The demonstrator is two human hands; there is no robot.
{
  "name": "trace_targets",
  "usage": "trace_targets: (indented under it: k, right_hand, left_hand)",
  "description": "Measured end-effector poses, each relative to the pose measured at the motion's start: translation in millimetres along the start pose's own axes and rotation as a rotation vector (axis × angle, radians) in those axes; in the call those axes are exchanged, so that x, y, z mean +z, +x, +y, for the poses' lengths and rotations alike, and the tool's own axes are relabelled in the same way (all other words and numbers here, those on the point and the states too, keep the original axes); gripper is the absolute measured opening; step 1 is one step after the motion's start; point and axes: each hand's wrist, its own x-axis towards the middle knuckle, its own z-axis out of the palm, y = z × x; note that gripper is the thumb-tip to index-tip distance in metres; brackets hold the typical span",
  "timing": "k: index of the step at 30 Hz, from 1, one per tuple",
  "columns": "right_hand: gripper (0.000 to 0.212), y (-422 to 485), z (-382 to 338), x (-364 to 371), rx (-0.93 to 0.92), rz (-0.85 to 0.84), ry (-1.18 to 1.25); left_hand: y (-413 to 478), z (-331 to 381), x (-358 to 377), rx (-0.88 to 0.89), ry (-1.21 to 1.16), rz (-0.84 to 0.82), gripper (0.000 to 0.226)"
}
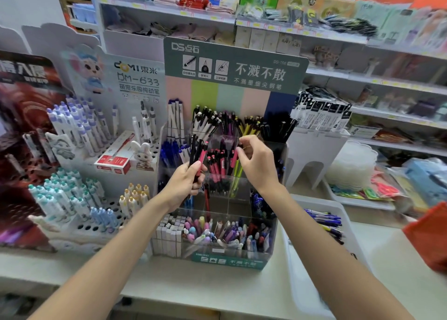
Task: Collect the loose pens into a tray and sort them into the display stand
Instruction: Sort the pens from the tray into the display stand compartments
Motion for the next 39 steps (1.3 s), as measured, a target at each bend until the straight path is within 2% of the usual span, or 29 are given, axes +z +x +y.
trace_targets:
  k: [5, 8, 10, 13, 16, 19, 23, 27, 35, 37, 39]
  right_hand:
    - [0.035, -16, 3, 11, 0.031, -0.288, -0.110]
    - [0.036, -15, -1, 10, -0.034, -0.153, -0.090]
    - [0.038, -10, -9, 7, 0.003, -0.081, 0.002]
    - [0.044, -2, -25, 6, 0.141, -0.140, 0.223]
    - [0.040, 0, -32, 8, 0.173, -0.175, 0.287]
    - [0.029, 8, -32, -3, 0.193, -0.029, 0.315]
    - [0.025, 23, -17, -27, 0.170, 0.180, 0.243]
    - [0.031, 15, -11, -20, 0.037, 0.136, 0.074]
    - [0.022, 13, -9, -11, 0.002, 0.155, 0.088]
    - [0.022, 12, -8, -7, 0.008, 0.088, 0.068]
    - [0.021, 6, -2, 1, 0.035, -0.054, 0.007]
  left_hand:
    - [-3, -5, 5, 0.008, 0.037, 0.049, 0.025]
    - [-4, -3, 8, 0.020, 0.038, 0.060, 0.025]
    - [-4, 0, 10, 0.031, 0.030, 0.051, 0.024]
    - [-3, 6, 19, 0.047, 0.026, 0.023, 0.023]
    - [0, 8, 29, 0.052, 0.005, -0.023, 0.023]
    - [1, 7, 27, 0.036, -0.019, -0.016, 0.023]
    - [0, 1, 11, 0.060, 0.084, 0.045, 0.026]
    - [2, -2, 7, 0.039, 0.085, 0.028, 0.029]
    - [5, -2, 8, -0.006, 0.002, -0.009, 0.033]
    - [6, 0, 7, 0.001, 0.006, 0.005, 0.031]
    - [6, 2, 7, 0.013, 0.021, 0.018, 0.029]
